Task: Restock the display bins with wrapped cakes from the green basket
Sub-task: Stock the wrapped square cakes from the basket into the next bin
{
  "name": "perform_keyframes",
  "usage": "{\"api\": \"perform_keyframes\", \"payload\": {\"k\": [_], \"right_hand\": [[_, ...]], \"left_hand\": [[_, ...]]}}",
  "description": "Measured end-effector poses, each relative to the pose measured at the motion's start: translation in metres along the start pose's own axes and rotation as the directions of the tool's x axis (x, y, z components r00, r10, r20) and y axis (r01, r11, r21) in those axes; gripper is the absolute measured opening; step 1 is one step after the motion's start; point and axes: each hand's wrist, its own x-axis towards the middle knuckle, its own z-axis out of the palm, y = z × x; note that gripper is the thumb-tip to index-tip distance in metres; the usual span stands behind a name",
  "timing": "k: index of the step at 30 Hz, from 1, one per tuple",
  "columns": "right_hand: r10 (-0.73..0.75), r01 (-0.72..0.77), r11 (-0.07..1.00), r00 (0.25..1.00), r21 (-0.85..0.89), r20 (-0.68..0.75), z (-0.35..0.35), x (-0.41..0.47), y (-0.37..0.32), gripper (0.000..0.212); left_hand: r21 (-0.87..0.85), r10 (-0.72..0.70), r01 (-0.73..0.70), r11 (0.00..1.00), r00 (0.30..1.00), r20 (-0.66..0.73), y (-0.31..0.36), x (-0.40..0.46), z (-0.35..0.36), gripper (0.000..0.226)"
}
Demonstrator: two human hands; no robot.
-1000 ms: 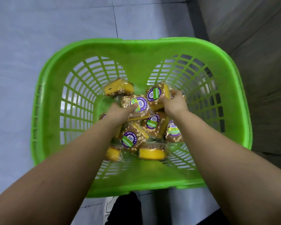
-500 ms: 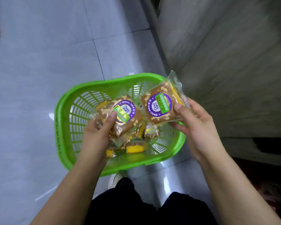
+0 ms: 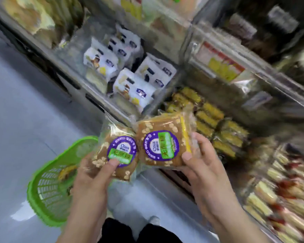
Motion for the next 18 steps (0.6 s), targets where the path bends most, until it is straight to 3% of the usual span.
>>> {"api": "perform_keyframes", "payload": {"k": [3, 9, 11, 16, 18], "right_hand": [[0.067, -0.069, 0.996, 0.997, 0.053, 0.036, -0.055, -0.008, -0.019, 0.064], [0.263, -0.275, 0.948, 0.96, 0.162, 0.093, -0.114, 0.009, -0.018, 0.055], [0.291, -0.291, 0.935, 0.956, 0.205, 0.031, -0.118, 0.019, -0.013, 0.056], [0.222, -0.205, 0.975, 0.926, 0.087, -0.304, -0.122, 0.034, 0.004, 0.081], [0.21, -0.212, 0.977, 0.901, 0.038, -0.379, -0.12, 0.035, 0.011, 0.071]], "left_hand": [[0.103, 0.025, -0.037, 0.994, 0.993, 0.115, 0.0, -0.011, 0.04, 0.056], [0.253, 0.066, -0.152, 0.955, 0.945, 0.32, -0.008, 0.02, 0.115, 0.034], [0.333, 0.028, -0.17, 0.928, 0.92, 0.39, -0.013, 0.035, 0.133, 0.028], [0.494, -0.098, -0.175, 0.852, 0.872, 0.479, -0.024, 0.069, 0.166, 0.035], [0.533, -0.131, -0.176, 0.827, 0.863, 0.488, -0.026, 0.079, 0.171, 0.038]]}}
